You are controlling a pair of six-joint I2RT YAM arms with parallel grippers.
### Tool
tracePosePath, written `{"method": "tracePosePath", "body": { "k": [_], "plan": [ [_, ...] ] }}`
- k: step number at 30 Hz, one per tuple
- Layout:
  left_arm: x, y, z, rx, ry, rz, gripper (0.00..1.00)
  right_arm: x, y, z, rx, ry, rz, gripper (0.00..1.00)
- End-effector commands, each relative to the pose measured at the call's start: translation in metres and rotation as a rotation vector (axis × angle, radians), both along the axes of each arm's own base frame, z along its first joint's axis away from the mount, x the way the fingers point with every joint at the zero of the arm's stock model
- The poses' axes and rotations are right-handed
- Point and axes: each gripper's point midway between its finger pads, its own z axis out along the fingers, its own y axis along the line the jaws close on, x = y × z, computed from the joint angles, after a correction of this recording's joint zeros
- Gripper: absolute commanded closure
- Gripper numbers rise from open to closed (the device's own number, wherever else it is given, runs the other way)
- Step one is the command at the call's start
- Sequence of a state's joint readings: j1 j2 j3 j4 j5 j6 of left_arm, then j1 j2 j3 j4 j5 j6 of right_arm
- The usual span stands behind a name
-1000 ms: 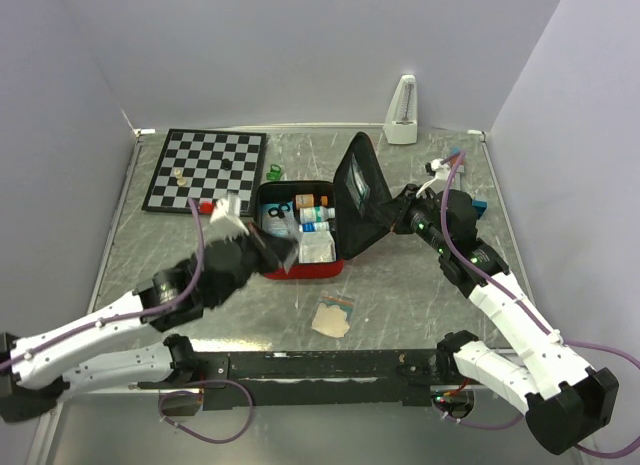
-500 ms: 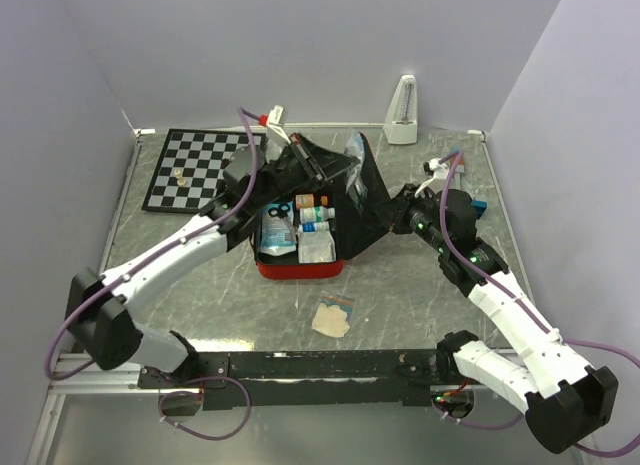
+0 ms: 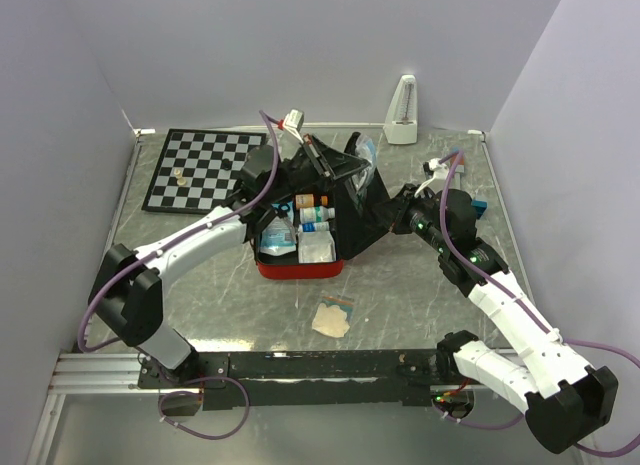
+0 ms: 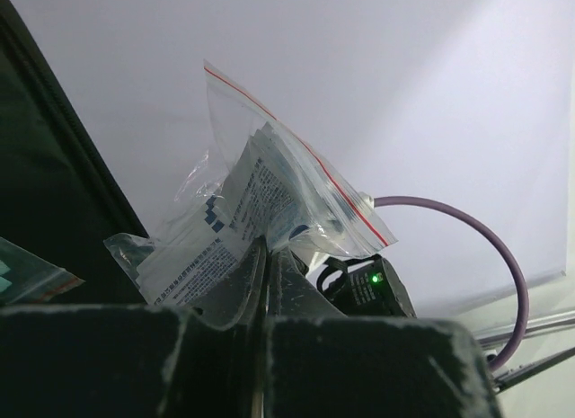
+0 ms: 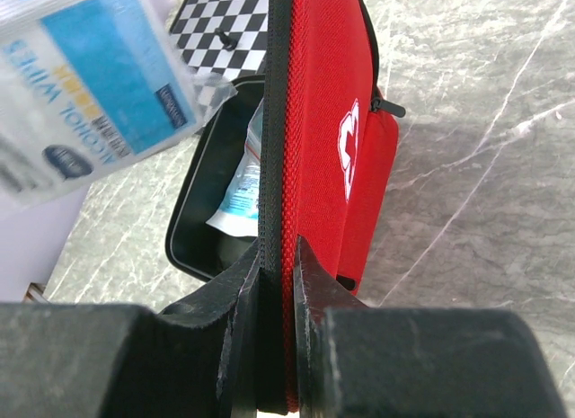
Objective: Organize the medicine kit
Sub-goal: Place the medical item at the medicine box.
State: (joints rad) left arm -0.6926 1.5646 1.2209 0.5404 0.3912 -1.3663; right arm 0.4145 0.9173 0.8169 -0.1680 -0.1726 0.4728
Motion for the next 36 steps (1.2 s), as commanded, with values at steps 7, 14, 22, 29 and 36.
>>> {"method": "tracePosePath", "body": {
  "k": [7, 14, 22, 29, 36],
  "plan": [
    [0.034, -0.002, -0.031, 0.018, 0.073, 0.115, 0.99, -0.035, 0.017, -0.041, -0.022, 0.185, 0.139, 0.85],
    [0.054, -0.007, -0.067, 0.144, 0.187, 0.177, 0.99, -0.036, 0.016, -0.034, -0.019, 0.169, 0.136, 0.85],
    [0.068, 0.01, -0.106, 0.353, 0.295, 0.315, 0.99, -0.036, 0.018, -0.034, -0.017, 0.167, 0.138, 0.85],
    [0.057, -0.002, -0.114, 0.481, 0.312, 0.364, 0.98, -0.033, 0.016, -0.032, -0.024, 0.167, 0.128, 0.85],
    [0.051, 0.011, -0.127, 0.558, 0.291, 0.361, 0.47, -0.034, 0.016, -0.028, -0.024, 0.16, 0.127, 0.85]
  ]
}}
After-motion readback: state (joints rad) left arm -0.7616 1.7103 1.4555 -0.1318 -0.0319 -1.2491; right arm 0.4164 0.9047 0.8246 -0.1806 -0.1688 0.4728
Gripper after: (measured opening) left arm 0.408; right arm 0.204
